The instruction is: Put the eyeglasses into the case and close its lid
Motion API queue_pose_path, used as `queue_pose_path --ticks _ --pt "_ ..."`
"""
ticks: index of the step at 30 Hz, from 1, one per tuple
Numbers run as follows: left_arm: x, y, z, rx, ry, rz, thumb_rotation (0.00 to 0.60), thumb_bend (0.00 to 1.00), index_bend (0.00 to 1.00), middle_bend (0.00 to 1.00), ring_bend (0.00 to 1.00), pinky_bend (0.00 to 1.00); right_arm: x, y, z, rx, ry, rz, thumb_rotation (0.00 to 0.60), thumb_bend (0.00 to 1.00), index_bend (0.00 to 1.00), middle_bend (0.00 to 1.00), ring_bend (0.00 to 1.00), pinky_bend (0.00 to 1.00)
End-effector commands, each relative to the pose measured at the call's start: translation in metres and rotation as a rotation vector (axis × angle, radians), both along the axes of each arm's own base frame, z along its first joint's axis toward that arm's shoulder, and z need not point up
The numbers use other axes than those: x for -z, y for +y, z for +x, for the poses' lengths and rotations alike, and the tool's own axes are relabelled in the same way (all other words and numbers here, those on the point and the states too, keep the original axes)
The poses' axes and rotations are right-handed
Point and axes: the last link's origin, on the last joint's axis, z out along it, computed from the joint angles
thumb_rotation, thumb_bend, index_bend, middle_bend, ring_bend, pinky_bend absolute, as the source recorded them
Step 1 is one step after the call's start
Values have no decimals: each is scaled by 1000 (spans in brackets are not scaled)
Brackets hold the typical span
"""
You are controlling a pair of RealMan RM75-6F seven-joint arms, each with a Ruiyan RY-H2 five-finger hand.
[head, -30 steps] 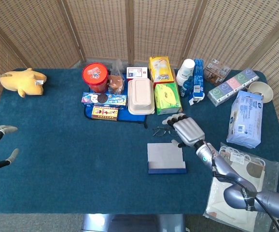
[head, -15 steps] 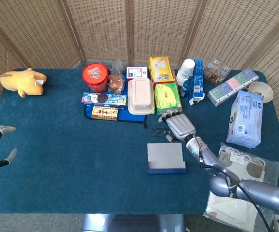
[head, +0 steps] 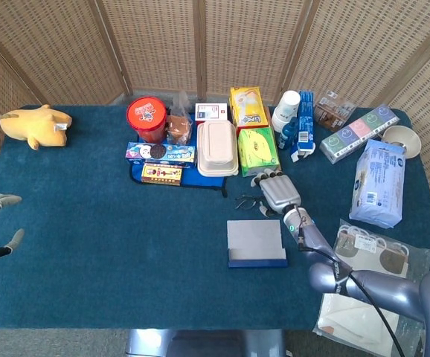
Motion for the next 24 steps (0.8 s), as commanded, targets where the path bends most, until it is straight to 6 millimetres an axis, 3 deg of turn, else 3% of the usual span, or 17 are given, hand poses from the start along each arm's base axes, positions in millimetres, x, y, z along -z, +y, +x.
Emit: queue_pose_path --ticks 1,24 --pt "0 -1 -1 2 -1 1 600 310 249 287 210 141 4 0 -2 10 12 0 600 329 271 202 108 195" --pt "-4 -5 -7 2 -13 21 600 310 249 286 210 140 20 0 -13 42 31 -2 600 323 379 217 108 201"
